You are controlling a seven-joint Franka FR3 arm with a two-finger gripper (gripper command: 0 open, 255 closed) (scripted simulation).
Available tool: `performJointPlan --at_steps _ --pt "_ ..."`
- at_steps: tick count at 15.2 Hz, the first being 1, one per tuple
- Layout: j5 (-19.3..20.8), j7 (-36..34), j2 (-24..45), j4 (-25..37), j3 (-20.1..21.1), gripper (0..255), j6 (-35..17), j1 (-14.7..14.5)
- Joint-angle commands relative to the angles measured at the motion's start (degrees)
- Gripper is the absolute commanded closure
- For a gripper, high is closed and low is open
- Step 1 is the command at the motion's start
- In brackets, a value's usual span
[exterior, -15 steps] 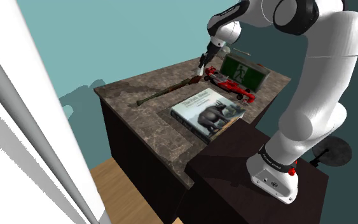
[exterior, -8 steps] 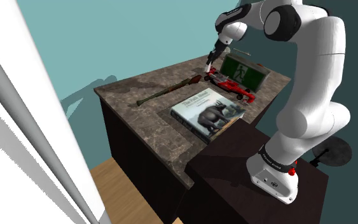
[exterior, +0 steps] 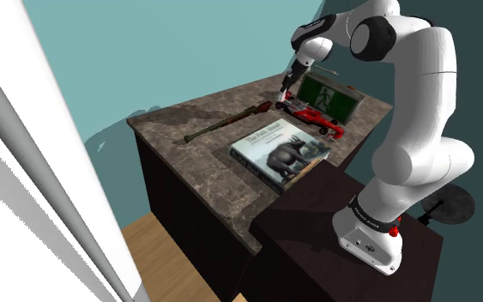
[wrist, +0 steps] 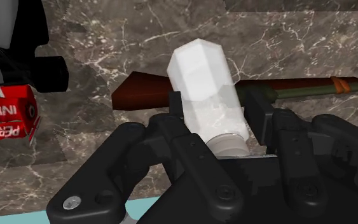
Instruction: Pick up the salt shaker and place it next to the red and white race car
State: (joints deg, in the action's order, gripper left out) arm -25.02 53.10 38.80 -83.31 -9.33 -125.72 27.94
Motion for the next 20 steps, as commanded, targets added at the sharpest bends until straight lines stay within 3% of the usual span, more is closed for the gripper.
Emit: performJointPlan --at_steps 1,20 --pt "-0.28 0.4 0.74 -0.2 0.18 255 -0.92 0.09" --pt "-3.02 3.97 9.7 0.01 2.26 255 -9.37 1.13"
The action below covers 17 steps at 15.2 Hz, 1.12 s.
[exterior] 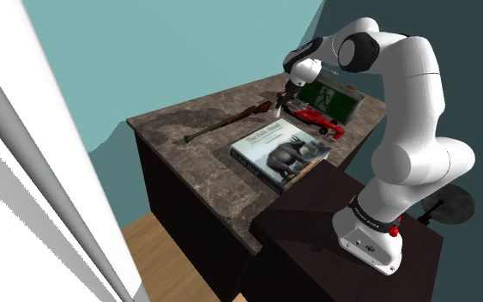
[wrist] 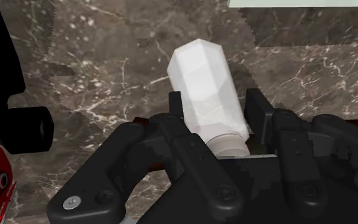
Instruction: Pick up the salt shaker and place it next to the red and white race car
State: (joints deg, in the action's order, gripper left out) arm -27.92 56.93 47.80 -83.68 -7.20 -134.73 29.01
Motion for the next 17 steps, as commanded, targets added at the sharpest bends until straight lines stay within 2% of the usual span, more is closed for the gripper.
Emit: performJointPlan --at_steps 1,5,13,14,17 --pt "-0.25 0.3 1.26 0.56 0.25 255 -0.73 0.14" --pt "-0.76 0.99 3.7 1.41 0.76 255 -2.3 0.44" --pt "-0.76 0.99 3.7 1.41 0.76 255 -2.3 0.44" --pt "-0.76 0.99 3.7 1.41 0.76 0 -2.3 0.44" --pt "-0.76 0.99 3.7 1.41 0.76 0 -2.29 0.44"
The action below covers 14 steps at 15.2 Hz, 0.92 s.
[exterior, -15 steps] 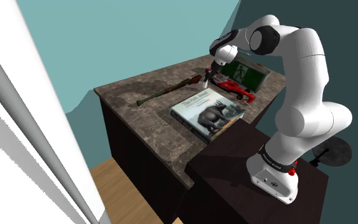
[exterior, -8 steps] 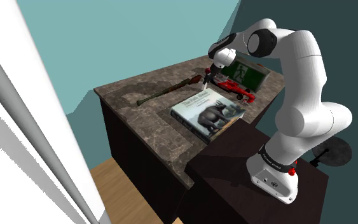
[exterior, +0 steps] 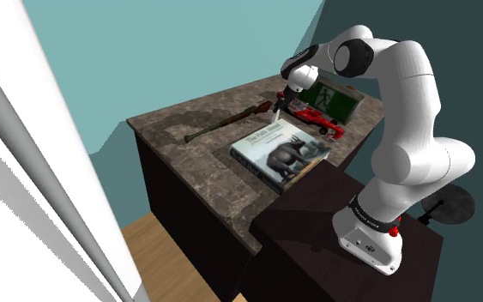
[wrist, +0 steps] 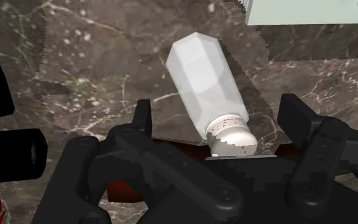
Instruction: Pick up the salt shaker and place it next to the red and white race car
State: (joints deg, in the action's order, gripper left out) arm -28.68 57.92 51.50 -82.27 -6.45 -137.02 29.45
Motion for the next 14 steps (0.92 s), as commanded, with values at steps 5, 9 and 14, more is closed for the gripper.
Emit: performJointPlan --at_steps 5,9,14 --pt "0.68 -0.13 -4.81 -2.6 -0.88 0 2.4 0.17" --pt "0.89 -0.19 -6.0 -3.14 -1.12 0 3.1 0.22" --pt "0.89 -0.19 -6.0 -3.14 -1.12 0 3.1 0.22"
